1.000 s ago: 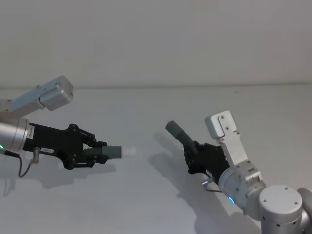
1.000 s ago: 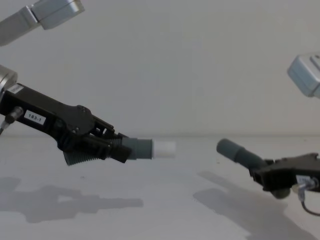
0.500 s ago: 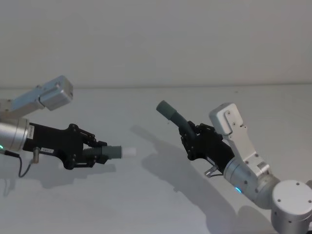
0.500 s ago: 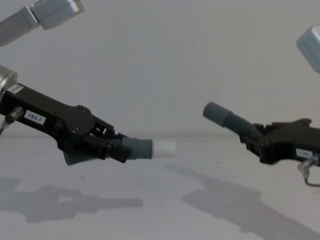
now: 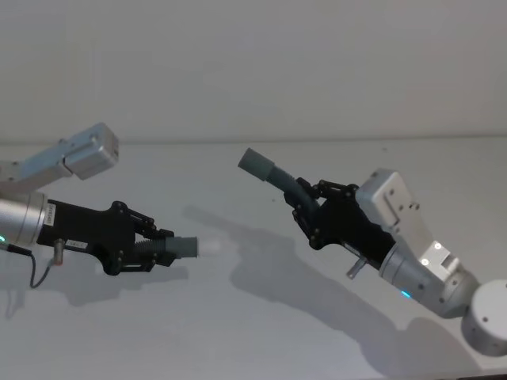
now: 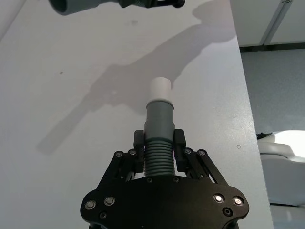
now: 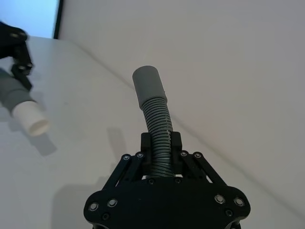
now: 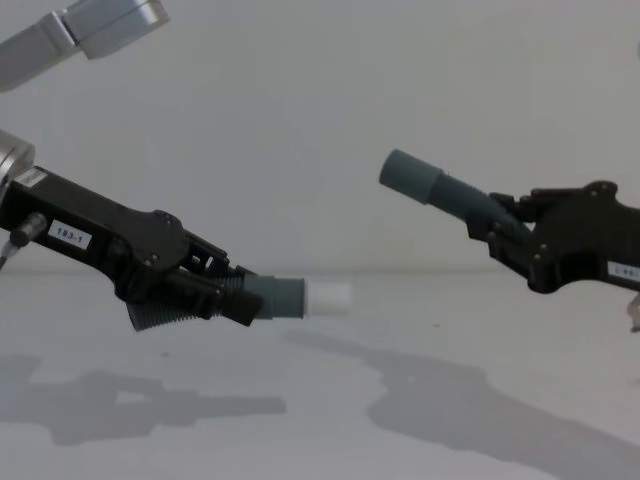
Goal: Use both hands to pick up one end of the pipe from the table, align the ends, and insert them.
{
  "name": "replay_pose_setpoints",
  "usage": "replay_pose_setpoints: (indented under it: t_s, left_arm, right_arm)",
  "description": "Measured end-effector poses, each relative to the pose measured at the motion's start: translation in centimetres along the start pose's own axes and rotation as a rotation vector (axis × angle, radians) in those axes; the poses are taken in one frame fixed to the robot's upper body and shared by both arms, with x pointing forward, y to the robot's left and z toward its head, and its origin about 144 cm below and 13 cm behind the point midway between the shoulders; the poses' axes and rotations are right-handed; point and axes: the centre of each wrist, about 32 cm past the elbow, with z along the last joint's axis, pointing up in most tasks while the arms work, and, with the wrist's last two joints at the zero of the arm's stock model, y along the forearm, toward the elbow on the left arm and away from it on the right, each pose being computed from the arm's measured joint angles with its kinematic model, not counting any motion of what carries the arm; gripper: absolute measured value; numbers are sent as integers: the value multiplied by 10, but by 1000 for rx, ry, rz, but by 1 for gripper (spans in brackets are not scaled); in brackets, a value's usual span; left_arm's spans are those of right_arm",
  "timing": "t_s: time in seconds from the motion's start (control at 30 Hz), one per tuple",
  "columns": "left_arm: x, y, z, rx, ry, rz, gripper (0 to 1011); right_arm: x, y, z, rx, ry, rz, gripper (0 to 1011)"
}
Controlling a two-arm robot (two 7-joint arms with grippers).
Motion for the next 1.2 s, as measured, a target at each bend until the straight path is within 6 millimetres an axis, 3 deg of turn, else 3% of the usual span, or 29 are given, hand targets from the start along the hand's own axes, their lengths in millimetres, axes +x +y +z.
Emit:
replay_pose_setpoints:
  t_s: [0.7,0.8,1.2]
  left_arm:
    - [0,0,0,0,0,0,327]
    - [0,0,0,0,0,0,327]
    - [0,0,0,0,0,0,327]
  right_arm:
    - [64,-9,-20,231,-218,269,211]
    - [80,-12,-22,272,-266,343,211]
    - [120,-21,-25,314,-399,534,211]
